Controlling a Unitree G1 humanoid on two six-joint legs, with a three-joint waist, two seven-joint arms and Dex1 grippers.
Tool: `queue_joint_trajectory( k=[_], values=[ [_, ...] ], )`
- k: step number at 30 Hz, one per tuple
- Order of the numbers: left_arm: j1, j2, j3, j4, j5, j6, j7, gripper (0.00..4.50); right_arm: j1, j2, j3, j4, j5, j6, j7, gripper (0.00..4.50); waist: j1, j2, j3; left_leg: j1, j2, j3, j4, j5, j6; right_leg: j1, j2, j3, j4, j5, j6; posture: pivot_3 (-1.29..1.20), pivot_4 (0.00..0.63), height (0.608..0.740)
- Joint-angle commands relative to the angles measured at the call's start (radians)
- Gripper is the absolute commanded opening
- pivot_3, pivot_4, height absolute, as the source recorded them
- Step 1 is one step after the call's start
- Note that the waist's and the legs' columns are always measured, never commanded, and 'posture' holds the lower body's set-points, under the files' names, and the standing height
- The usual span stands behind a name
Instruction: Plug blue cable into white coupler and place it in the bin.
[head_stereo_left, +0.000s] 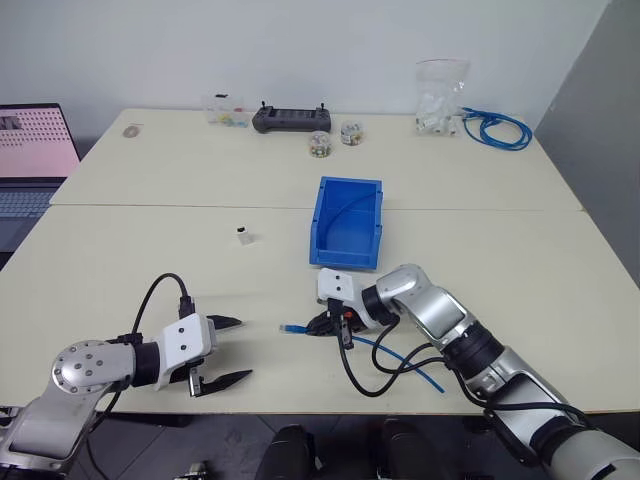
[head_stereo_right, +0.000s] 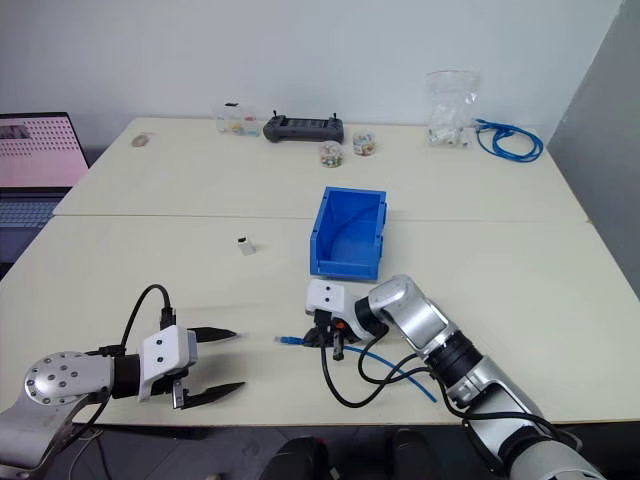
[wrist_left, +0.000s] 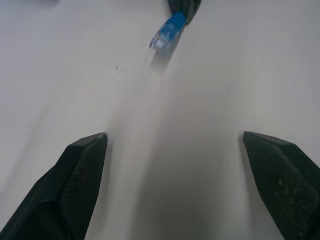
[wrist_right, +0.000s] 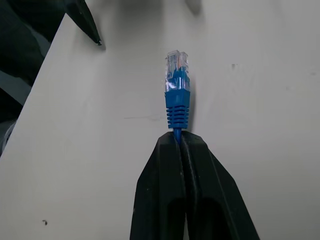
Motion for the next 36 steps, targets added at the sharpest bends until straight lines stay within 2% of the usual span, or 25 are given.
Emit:
queue_joint_trajectory(
  k=[1,5,8,10,15,23,25,27,29,31,32,36],
  values=[
    [-0.016,-0.009,0.009,0.022,0.013,-0.047,0.009,4.50,-0.023,0.005,-0.002,0.050,-0.014,-0.022,-0.006,1.28,-0.004,0.000,0.000,0.000,0.000,0.000,0.000,0.000,0.000,0.000,0.000,0.000,0.000,0.000,0.000,0.00,0.150,0.740],
    [-0.052,-0.023,-0.009,0.048,0.004,-0.050,0.001,4.50,-0.024,-0.008,-0.022,0.006,0.020,0.009,0.031,2.28,-0.006,0.000,0.000,0.001,0.001,0.000,0.000,0.000,0.000,0.000,0.001,0.000,0.001,0.000,0.000,0.00,0.150,0.740],
    [-0.106,-0.035,-0.034,0.079,0.000,-0.055,-0.016,4.50,-0.007,-0.047,-0.058,-0.108,0.073,0.059,0.067,2.88,-0.004,0.000,0.000,0.000,0.001,-0.001,0.000,0.000,0.000,0.000,0.001,-0.001,0.001,0.000,0.000,0.00,0.150,0.740],
    [-0.169,-0.052,-0.064,0.124,0.011,-0.075,-0.032,4.50,0.031,-0.103,-0.092,-0.236,0.127,0.105,0.092,3.47,0.002,0.000,0.000,-0.001,0.000,-0.001,0.000,0.000,0.000,0.000,0.001,-0.001,0.000,0.000,0.000,0.00,0.150,0.740],
    [-0.275,-0.081,-0.144,0.240,0.068,-0.157,-0.070,4.50,0.148,-0.225,-0.148,-0.443,0.189,0.143,0.082,3.47,0.001,0.000,0.000,-0.002,0.000,-0.001,0.000,0.000,0.000,0.000,0.000,-0.001,-0.001,0.000,0.000,0.00,0.150,0.740],
    [-0.359,-0.111,-0.210,0.361,0.084,-0.242,-0.140,4.50,0.256,-0.280,-0.264,-0.619,0.278,0.249,-0.040,3.47,-0.007,0.000,0.000,-0.001,0.000,-0.001,0.000,0.000,0.000,0.000,0.001,-0.001,0.001,0.000,0.000,0.00,0.150,0.740],
    [-0.378,-0.117,-0.221,0.385,0.084,-0.252,-0.160,4.15,0.275,-0.286,-0.291,-0.661,0.309,0.284,-0.067,3.50,-0.007,0.000,0.000,-0.001,0.000,-0.001,0.000,0.000,0.000,0.000,0.001,-0.001,0.001,0.000,0.001,0.00,0.150,0.740],
    [-0.393,-0.121,-0.237,0.406,0.086,-0.254,-0.184,4.10,0.292,-0.293,-0.314,-0.697,0.336,0.313,-0.092,3.50,-0.006,0.000,0.000,-0.001,0.000,-0.001,0.000,0.000,0.000,0.001,0.001,-0.001,0.000,0.000,0.000,0.00,0.150,0.740],
    [-0.410,-0.125,-0.259,0.436,0.103,-0.277,-0.205,3.65,0.305,-0.300,-0.336,-0.724,0.362,0.336,-0.113,3.50,-0.003,0.000,0.000,-0.001,0.000,-0.001,0.000,0.000,0.000,0.001,0.000,-0.001,0.000,0.000,0.001,0.00,0.150,0.740],
    [-0.427,-0.133,-0.272,0.456,0.106,-0.281,-0.216,3.52,0.311,-0.309,-0.351,-0.736,0.383,0.351,-0.125,3.50,-0.003,0.000,0.000,0.000,-0.001,-0.001,0.000,0.000,0.000,0.002,0.000,-0.001,0.000,0.000,0.001,0.00,0.150,0.740],
    [-0.434,-0.135,-0.278,0.466,0.109,-0.285,-0.222,3.28,0.313,-0.314,-0.356,-0.742,0.393,0.357,-0.131,3.50,-0.003,0.000,0.000,0.000,-0.001,-0.001,0.000,0.000,0.000,0.002,0.000,-0.001,0.000,0.000,0.001,0.00,0.150,0.740],
    [-0.462,-0.146,-0.303,0.500,0.122,-0.305,-0.242,2.75,0.322,-0.334,-0.374,-0.756,0.426,0.370,-0.148,3.50,-0.002,0.001,-0.001,0.001,-0.001,-0.001,0.000,0.000,0.000,0.003,0.000,-0.001,0.000,-0.001,0.001,0.00,0.150,0.740]
  ],
)
